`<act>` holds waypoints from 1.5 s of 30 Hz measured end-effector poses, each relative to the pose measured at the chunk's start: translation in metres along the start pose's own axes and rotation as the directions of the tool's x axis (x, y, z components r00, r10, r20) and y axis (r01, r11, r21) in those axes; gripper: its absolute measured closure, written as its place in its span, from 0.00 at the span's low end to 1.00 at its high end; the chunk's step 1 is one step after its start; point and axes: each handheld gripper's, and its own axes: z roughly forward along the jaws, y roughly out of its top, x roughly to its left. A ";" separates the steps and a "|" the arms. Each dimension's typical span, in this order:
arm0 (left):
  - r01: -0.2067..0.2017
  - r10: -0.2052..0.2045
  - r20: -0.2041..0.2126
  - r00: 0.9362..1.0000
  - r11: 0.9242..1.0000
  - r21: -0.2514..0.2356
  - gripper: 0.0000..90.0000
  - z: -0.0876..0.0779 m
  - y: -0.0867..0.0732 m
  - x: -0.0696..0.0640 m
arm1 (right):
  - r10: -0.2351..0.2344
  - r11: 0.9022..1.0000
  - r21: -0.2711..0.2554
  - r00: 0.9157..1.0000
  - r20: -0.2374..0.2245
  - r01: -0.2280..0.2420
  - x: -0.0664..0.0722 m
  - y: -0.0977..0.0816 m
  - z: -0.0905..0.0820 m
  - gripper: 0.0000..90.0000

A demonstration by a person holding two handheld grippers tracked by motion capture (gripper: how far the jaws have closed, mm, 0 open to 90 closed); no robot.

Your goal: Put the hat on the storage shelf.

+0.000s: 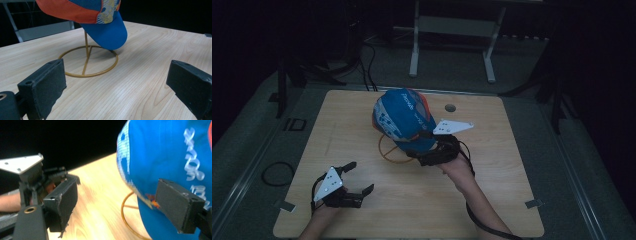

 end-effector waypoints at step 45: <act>0.024 -0.022 -0.026 0.999 0.996 0.088 0.03 0.007 -0.010 0.003 | -0.038 0.977 0.215 0.993 0.114 0.013 -0.036 -0.144 -0.035 0.15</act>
